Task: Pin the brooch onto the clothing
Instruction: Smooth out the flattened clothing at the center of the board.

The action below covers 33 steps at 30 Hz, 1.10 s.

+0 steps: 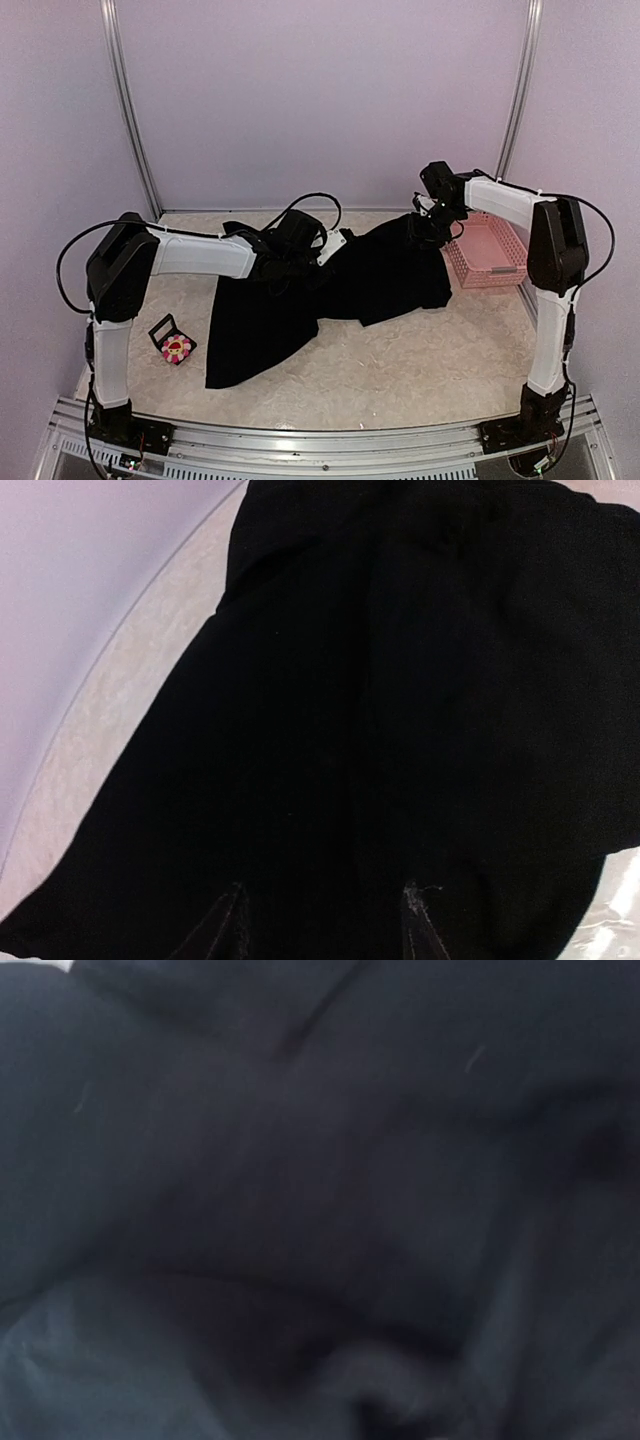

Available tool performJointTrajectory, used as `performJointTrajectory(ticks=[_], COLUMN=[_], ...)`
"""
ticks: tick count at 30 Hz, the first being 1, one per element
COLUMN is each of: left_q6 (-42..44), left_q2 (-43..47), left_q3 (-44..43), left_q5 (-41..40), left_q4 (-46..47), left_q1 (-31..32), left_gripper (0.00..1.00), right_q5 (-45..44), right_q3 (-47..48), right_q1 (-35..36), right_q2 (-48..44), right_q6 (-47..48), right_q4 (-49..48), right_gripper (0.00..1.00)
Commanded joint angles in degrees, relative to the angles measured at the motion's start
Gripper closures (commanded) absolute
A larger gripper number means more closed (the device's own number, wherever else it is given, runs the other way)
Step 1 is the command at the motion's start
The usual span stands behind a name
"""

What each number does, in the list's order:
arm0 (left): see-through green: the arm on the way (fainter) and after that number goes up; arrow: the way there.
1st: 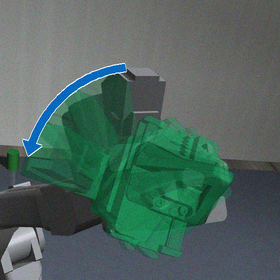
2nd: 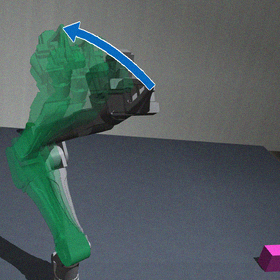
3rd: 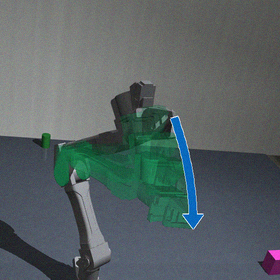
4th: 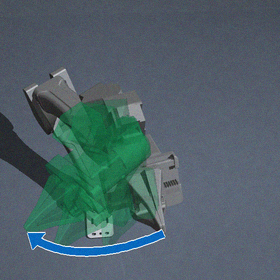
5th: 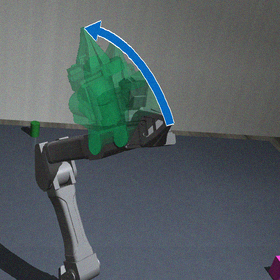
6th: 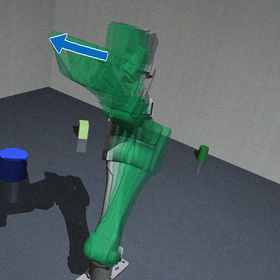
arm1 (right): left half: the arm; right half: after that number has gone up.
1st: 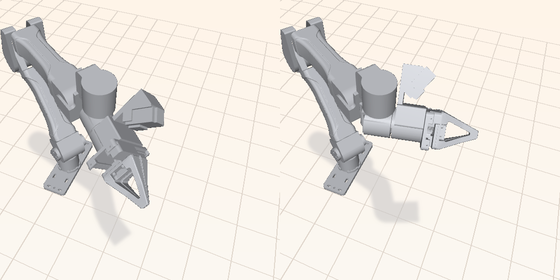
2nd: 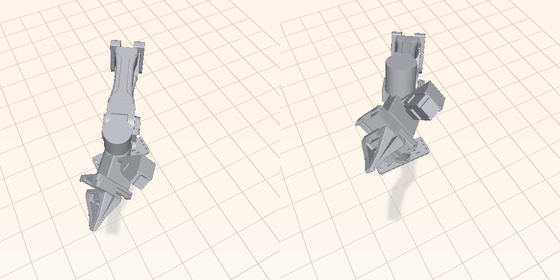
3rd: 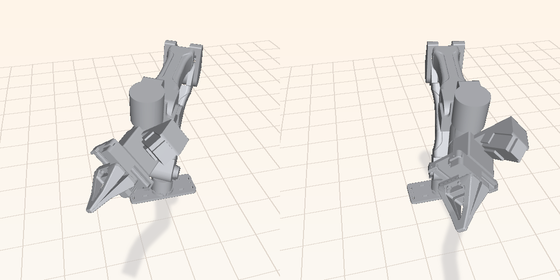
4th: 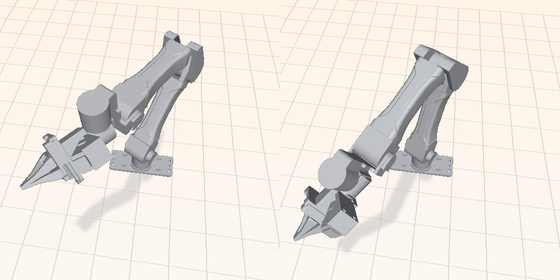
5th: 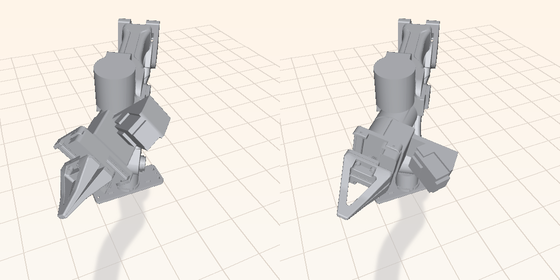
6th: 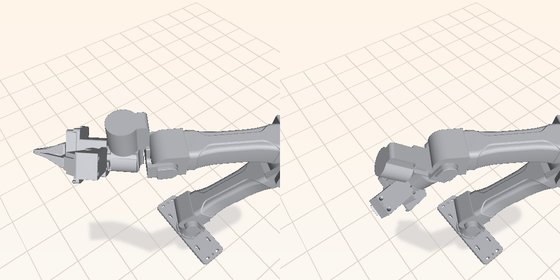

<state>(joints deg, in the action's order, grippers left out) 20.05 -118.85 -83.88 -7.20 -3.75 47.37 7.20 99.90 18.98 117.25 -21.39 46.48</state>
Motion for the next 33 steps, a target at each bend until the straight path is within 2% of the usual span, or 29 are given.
performJointTrajectory(ticks=[1, 4, 7, 9, 14, 17, 20, 26, 28, 33], left_q6=[0.9, -2.6, -9.8, -13.4, -19.6, -23.0, -25.2, -26.4, -26.7, -27.0], left_q2=[0.1, 4.7, 11.6, 16.1, 23.6, 26.1, 27.4, 27.6, 26.6, 25.0], left_q3=[-1.3, 2.0, 8.9, 13.7, 23.6, 28.8, 32.7, 36.2, 36.7, 37.9], left_q5=[-4.2, -2.7, -0.1, 1.0, -1.7, -2.1, -2.3, -1.5, -1.7, -1.6], left_q4=[0.5, 0.2, 1.4, 1.5, -0.1, 0.1, 0.7, 2.1, 2.2, 3.3], left_q1=[0.1, 0.7, 0.9, 1.6, 4.9, 6.1, 6.9, 8.2, 8.2, 8.2], left_gripper=[0.43, 0.38, 0.38, 0.37, 0.39, 0.40, 0.40, 0.40, 0.41, 0.41], right_q5=[-10.2, -13.0, -13.1, -11.2, -9.2, -8.7, -11.9, -12.0, -11.9, -12.1], right_q3=[7.5, 0.9, -11.3, -18.3, -29.4, -30.1, -28.8, -29.1, -28.7, -26.6], right_q1=[-0.4, 0.3, 2.7, 4.4, 5.3, 5.1, 5.2, 5.6, 5.7, 5.8], right_q2=[3.2, -1.5, -8.9, -13.0, -15.6, -14.0, -11.8, -11.9, -12.0, -11.1], right_q6=[0.8, -0.1, -1.9, -3.1, -4.8, -3.9, -4.3, -2.7, -1.9, -0.5], right_q4=[3.9, 3.5, -0.4, -2.2, -6.4, -7.9, -6.7, -8.1, -9.1, -8.8], right_gripper=[0.53, 0.53, 0.64, 0.66, 0.70, 0.74, 0.75, 0.75, 0.81, 0.87])
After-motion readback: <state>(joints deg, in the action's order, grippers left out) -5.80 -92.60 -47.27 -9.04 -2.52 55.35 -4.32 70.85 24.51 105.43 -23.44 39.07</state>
